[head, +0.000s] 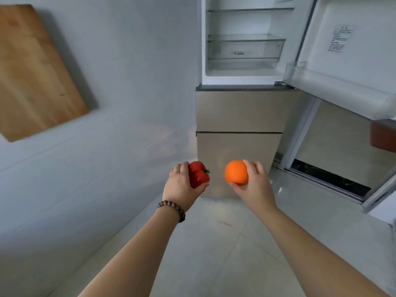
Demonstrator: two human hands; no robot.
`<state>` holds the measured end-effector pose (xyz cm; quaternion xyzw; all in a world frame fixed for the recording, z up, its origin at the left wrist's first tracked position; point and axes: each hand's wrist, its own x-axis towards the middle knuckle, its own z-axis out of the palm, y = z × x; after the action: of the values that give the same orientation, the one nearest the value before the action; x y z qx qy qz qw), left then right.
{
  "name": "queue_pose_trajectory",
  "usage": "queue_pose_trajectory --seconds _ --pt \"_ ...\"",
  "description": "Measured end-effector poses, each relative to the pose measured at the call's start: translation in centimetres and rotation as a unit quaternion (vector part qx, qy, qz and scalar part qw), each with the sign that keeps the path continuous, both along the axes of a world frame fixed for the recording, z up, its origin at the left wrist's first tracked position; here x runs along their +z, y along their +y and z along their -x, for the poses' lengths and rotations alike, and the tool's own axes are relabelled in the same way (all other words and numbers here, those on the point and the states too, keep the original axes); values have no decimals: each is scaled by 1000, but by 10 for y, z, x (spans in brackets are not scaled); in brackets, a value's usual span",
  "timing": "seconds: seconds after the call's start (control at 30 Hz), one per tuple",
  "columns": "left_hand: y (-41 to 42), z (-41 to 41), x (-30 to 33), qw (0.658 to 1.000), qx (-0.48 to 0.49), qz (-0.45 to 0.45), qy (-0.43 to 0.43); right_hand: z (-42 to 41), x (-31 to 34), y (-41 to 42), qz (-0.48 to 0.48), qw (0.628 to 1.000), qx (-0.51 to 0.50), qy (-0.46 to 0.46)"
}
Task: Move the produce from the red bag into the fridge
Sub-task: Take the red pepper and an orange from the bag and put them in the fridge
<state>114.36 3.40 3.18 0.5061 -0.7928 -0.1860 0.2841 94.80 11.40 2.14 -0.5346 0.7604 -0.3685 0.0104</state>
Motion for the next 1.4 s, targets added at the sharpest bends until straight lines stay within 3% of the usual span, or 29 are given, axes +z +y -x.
queue_pose_trajectory --seconds 0.4,0.7,1.07,1.4 --pt "-192 132 4 998 -63 13 20 120 -2 -163 17 997 -70 21" --pt "-354 221 61 993 -96 42 54 204 60 -314 72 990 -108 53" --pt "-475 340 136 952 -154 81 251 307 110 -432 115 986 -101 68" --pt "-575 477 201 936 -173 84 296 404 144 -500 120 984 -121 52"
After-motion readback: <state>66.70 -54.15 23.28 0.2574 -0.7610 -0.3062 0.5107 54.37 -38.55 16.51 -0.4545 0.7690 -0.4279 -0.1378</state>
